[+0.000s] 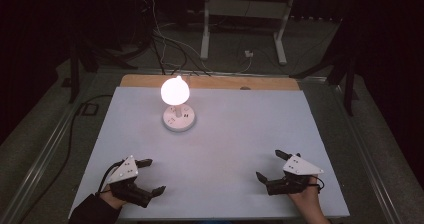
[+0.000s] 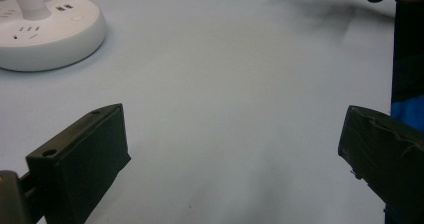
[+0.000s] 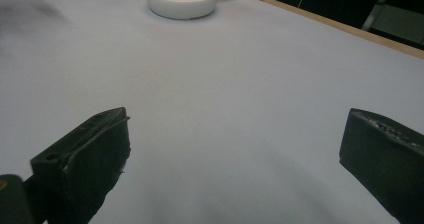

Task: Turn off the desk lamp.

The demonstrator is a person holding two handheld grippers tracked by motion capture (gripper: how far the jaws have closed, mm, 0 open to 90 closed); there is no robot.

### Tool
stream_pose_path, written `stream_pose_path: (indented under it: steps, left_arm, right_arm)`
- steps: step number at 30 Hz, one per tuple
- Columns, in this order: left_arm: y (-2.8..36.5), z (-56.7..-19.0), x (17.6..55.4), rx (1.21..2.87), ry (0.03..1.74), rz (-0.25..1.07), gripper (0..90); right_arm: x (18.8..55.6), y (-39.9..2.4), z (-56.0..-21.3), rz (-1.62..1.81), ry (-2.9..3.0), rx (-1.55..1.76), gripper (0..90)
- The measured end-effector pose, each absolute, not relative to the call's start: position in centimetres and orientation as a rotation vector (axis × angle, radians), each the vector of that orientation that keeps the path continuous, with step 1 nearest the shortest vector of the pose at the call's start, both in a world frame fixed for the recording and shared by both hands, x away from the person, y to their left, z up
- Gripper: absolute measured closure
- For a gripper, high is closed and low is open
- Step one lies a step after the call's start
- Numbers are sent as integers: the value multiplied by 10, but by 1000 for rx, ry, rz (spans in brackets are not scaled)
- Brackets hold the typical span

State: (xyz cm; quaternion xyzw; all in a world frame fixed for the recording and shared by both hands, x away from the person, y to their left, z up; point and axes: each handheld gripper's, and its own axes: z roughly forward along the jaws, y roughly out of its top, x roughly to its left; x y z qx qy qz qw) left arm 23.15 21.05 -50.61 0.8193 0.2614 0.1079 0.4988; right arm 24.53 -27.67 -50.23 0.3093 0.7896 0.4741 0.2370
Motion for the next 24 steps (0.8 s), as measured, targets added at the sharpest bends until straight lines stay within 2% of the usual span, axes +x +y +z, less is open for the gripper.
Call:
stream_pose_path:
  steps: [24]
  left_arm:
    - [209, -498, 229, 1996, 605, 255, 3]
  right_arm:
    - [243, -276, -497, 1338, 2123, 857, 0]
